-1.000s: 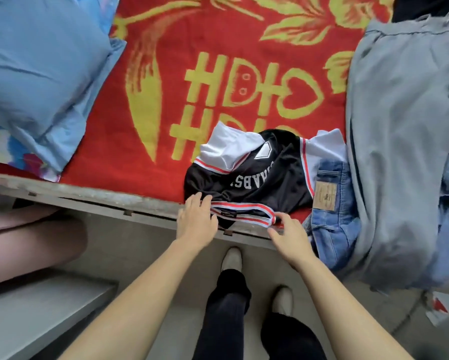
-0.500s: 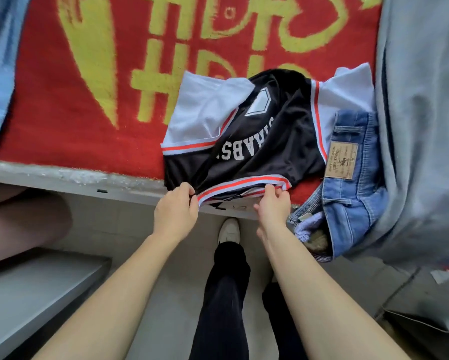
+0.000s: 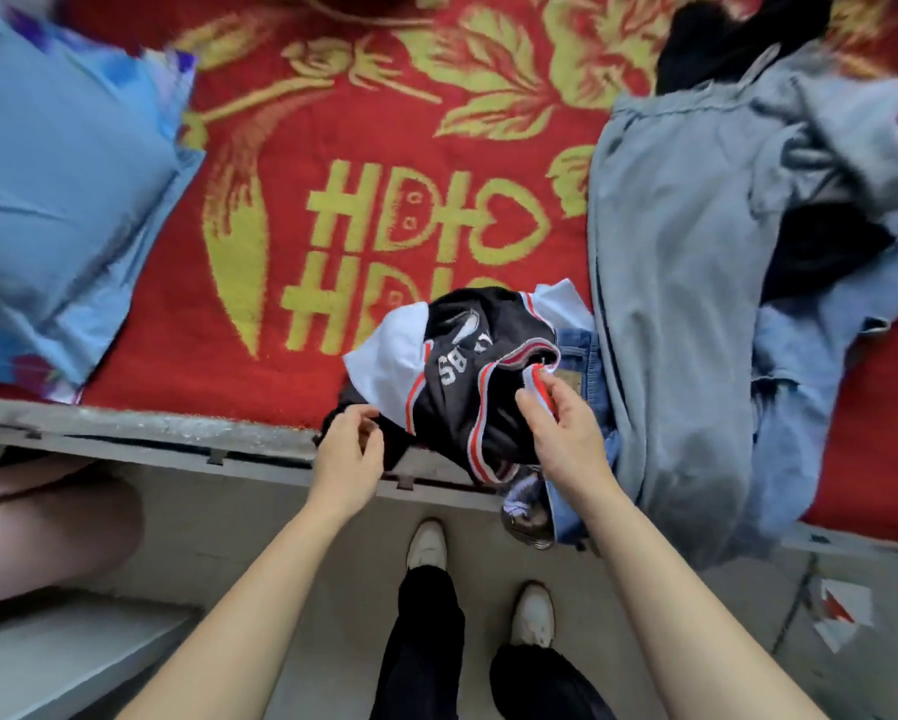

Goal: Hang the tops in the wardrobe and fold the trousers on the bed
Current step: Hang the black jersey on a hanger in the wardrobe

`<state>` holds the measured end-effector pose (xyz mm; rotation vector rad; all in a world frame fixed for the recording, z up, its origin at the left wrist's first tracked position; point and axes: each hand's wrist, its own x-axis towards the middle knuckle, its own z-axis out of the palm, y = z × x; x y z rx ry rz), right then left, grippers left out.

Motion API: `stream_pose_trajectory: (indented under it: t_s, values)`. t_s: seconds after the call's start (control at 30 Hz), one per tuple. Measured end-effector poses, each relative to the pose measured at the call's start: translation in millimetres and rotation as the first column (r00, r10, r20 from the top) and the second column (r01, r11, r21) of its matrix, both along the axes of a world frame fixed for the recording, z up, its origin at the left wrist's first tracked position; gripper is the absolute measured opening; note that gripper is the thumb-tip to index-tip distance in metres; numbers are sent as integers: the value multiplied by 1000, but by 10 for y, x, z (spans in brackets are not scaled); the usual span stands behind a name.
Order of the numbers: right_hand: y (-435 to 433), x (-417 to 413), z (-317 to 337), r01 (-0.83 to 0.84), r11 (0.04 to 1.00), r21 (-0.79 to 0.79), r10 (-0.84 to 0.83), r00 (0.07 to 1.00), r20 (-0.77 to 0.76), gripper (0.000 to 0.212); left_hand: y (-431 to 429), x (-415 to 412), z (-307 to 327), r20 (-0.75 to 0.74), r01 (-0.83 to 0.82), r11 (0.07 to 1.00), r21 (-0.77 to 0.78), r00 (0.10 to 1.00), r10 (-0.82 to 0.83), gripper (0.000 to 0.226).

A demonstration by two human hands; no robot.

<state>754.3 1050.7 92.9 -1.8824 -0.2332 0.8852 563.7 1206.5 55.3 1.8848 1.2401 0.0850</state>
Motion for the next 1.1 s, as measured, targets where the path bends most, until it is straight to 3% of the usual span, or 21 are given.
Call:
stream_pose_trajectory:
  t_s: [0.13, 0.3, 0.4, 0.53, 0.67, 0.77, 0.9, 1.0, 1.1]
  values:
    - [-184, 188, 994, -345, 938, 5, 344, 936, 74, 33, -30, 257, 1069, 77, 10, 995, 104, 997, -18, 25]
    - [-218, 228, 2414, -700, 702, -131, 693, 630, 349, 27, -182, 378, 2384, 229, 47, 995, 84, 971, -65, 39]
    - [-202, 153, 3003, -781, 593, -195, 756, 457, 469, 25, -395, 284, 2928, 343, 50, 998, -42, 939, -32, 45]
    - [-110, -25, 3373, -834, 502, -231, 757, 294, 584, 26, -750, -100, 3254, 410, 118, 970, -211, 912, -22, 40]
    - [-35, -355, 3507, -882, 405, -240, 790, 206, 577, 29, -1020, -557, 3235, 384, 142, 968, -206, 922, -53, 36]
    - [31, -628, 3520, -903, 352, -248, 787, 142, 600, 23, -1089, -895, 3165, 400, -99, 994, -34, 911, 105, 6]
    - [151, -962, 3452, -840, 300, -452, 803, -33, 595, 41, -989, -1485, 3293, 455, -587, 799, 130, 752, 478, 17]
    - [267, -1355, 3333, -692, 431, -579, 747, -86, 659, 39, -958, -2062, 3502, 535, -733, 665, 142, 622, 572, 13]
    - [358, -1858, 3303, -625, 564, -540, 660, -52, 749, 24, -1046, -2716, 3720, 598, -817, 549, 174, 531, 600, 12]
